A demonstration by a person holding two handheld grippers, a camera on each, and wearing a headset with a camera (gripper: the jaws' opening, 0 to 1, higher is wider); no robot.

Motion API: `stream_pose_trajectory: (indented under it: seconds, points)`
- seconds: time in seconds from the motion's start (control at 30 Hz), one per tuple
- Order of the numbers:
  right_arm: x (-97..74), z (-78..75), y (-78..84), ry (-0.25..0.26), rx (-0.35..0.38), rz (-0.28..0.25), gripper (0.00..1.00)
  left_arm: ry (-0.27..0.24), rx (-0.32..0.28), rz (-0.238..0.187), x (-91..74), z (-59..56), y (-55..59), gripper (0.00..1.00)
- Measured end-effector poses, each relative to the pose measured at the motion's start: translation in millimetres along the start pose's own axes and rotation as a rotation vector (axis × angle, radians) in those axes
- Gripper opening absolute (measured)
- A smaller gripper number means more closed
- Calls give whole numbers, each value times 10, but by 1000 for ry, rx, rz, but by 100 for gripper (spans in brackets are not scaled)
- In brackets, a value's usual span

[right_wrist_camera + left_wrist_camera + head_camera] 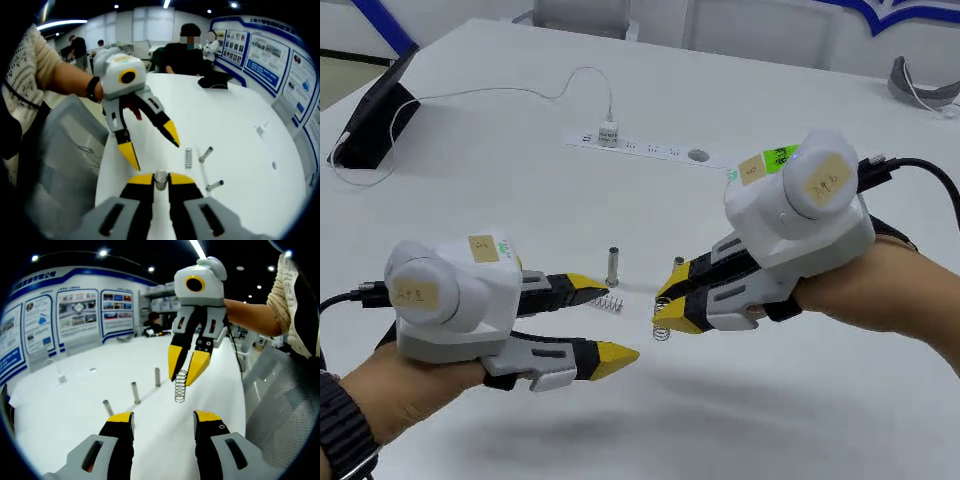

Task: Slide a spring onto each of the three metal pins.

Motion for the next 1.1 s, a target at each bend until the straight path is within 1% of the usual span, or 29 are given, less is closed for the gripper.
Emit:
stream_pose_trajectory:
  seconds: [0.23, 0.47, 0.63, 0.77, 0.93, 1.1]
  points:
    - [-63, -85, 28, 27, 12, -7, 12, -51, -16, -16, -72, 77, -34, 54]
    - [-146, -254, 27, 73, 28, -22, 12, -77, -29, -18, -128, 99, -28, 55]
    - [-208, -427, 22, 120, 34, -35, 12, -89, -35, -21, -149, 111, -32, 55]
    - [-232, -583, 2, 174, 43, -60, 12, -93, -37, -20, -156, 107, -28, 55]
    - [-236, -772, -12, 239, 62, -94, 12, -98, -39, -20, -164, 105, -30, 55]
    - [-200, -929, 0, 289, 84, -116, 12, -101, -43, -17, -174, 96, -17, 55]
Point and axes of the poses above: the centre of the closed fingertips' face, and the gripper's own axes: x roughly forward along the fingers, z roughly to its left, y roughly out of its underside, the point moved 1 cm from there along -x, roughly backward along the fingers, and after that the axes turned 14 degrees about -z, right-handed, at the moved point
